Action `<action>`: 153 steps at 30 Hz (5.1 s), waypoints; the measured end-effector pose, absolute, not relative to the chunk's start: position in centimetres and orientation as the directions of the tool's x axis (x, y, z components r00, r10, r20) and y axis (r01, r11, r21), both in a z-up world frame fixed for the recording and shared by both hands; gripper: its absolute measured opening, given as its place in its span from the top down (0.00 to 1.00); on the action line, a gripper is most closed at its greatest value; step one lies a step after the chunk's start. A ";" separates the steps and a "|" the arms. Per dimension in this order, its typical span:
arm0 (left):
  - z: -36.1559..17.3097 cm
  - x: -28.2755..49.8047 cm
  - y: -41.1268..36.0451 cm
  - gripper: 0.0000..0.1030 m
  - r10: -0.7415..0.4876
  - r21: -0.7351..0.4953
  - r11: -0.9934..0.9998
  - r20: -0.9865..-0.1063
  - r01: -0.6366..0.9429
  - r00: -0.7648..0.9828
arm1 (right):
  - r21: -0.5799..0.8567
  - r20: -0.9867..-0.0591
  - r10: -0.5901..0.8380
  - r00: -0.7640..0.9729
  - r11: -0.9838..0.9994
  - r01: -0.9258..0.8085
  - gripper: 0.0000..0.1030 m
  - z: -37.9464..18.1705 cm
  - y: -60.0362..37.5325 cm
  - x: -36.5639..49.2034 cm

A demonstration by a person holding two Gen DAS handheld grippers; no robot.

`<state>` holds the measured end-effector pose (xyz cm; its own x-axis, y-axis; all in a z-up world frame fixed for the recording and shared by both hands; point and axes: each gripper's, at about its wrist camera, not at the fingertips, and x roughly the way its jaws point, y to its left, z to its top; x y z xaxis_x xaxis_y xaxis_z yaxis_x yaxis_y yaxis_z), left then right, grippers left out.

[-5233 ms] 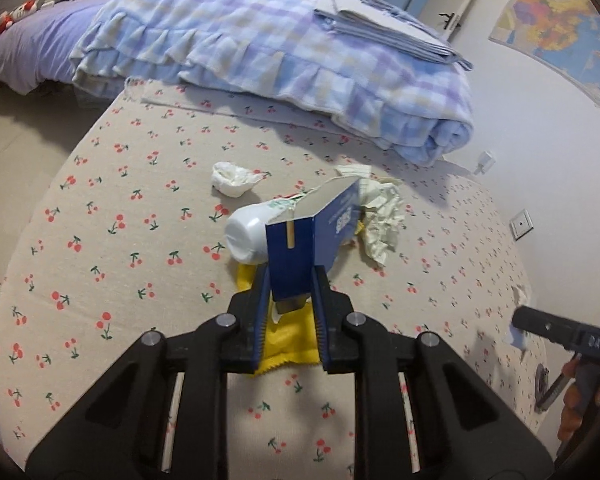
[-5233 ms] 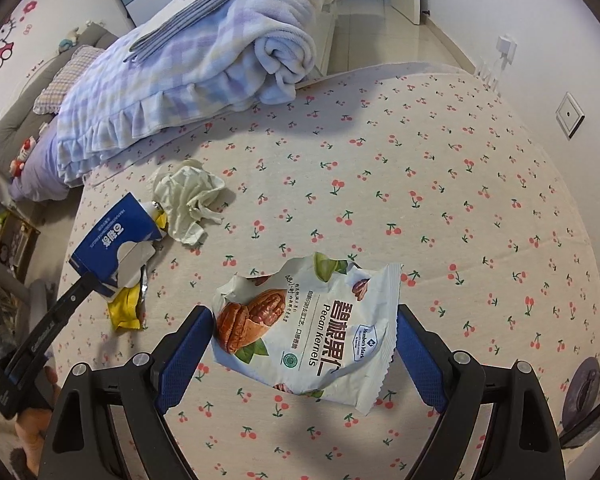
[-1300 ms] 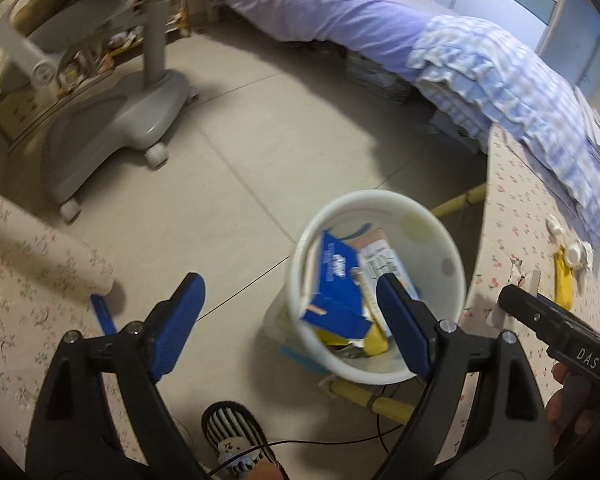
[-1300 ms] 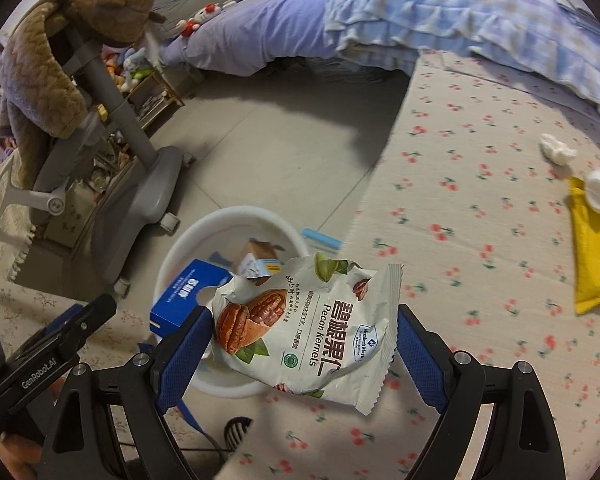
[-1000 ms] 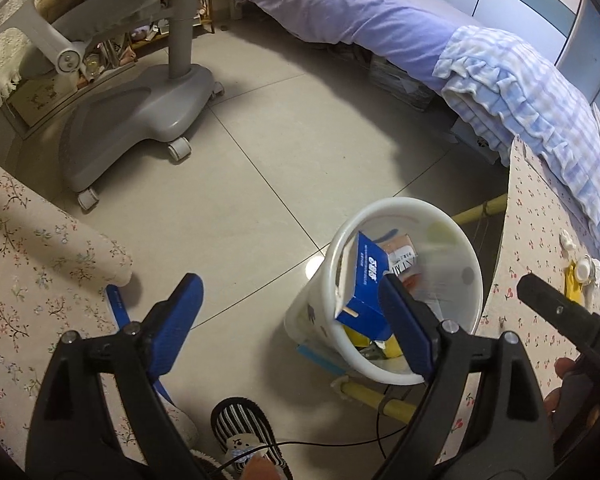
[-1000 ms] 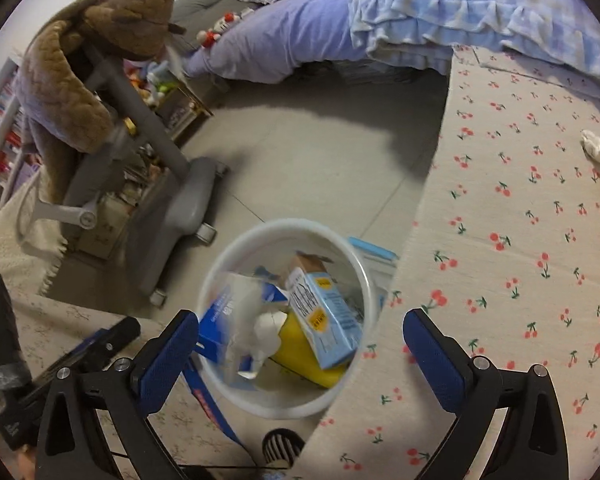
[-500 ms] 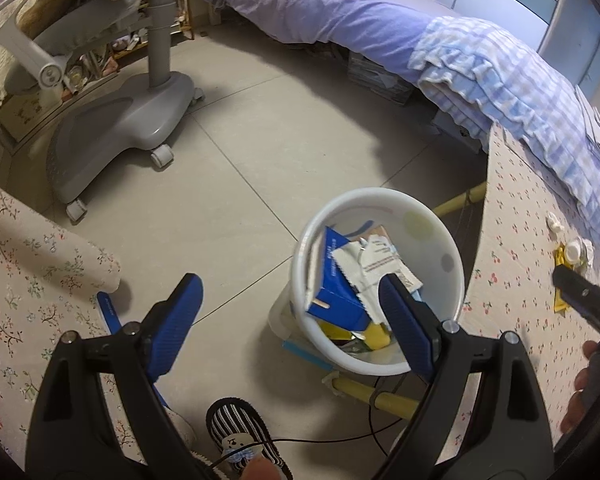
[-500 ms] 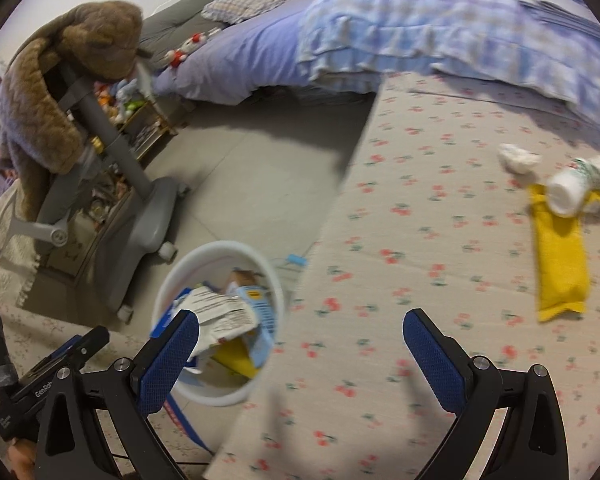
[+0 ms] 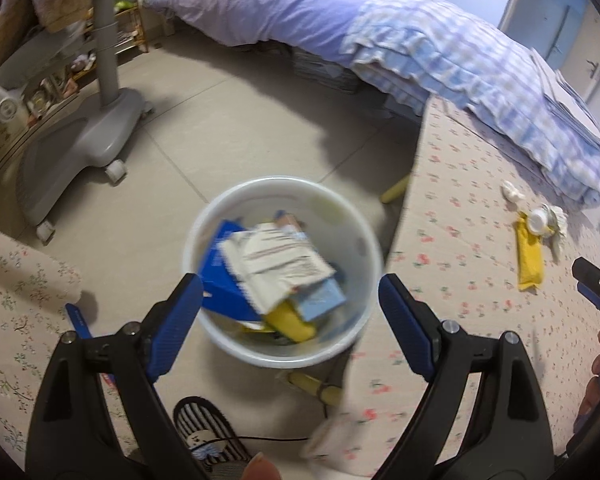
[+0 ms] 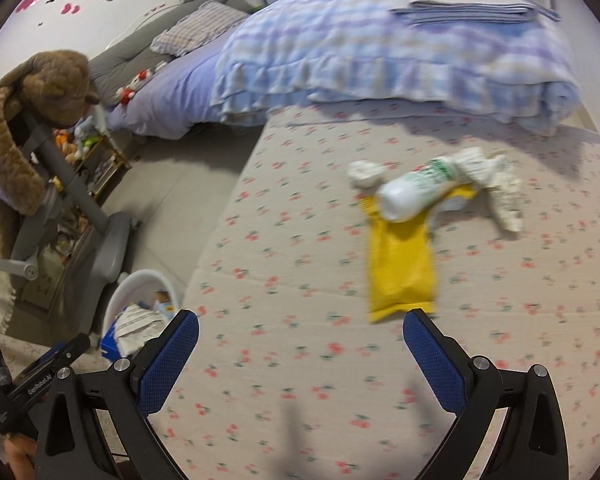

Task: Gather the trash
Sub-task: 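Grasp the yellow snack packet with the left tool, then grasp the crumpled white tissue with the right tool while the left tool holds the packet, then carry the yellow packet and tissue toward the white bin, then open both tools over the white bin to drop packet and tissue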

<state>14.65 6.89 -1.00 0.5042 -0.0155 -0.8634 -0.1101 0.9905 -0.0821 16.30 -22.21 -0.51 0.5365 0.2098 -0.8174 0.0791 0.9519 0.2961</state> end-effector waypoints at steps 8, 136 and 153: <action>-1.0 15.1 0.5 0.13 -0.060 -0.083 0.996 -0.864 -0.022 0.500 | 0.270 -0.816 0.155 0.556 0.954 0.131 0.00 0.4 -28.1 14.3; -2.2 14.0 11.3 0.34 -0.130 -0.197 0.978 -0.831 -0.068 0.541 | 0.245 -0.807 0.336 0.485 0.939 -0.242 0.86 -1.5 -12.5 16.3; -1.6 12.5 14.7 0.18 -0.053 -0.175 0.967 -0.850 -0.187 0.524 | 0.260 -0.837 0.387 0.387 0.903 -0.341 0.86 -4.6 -4.8 17.4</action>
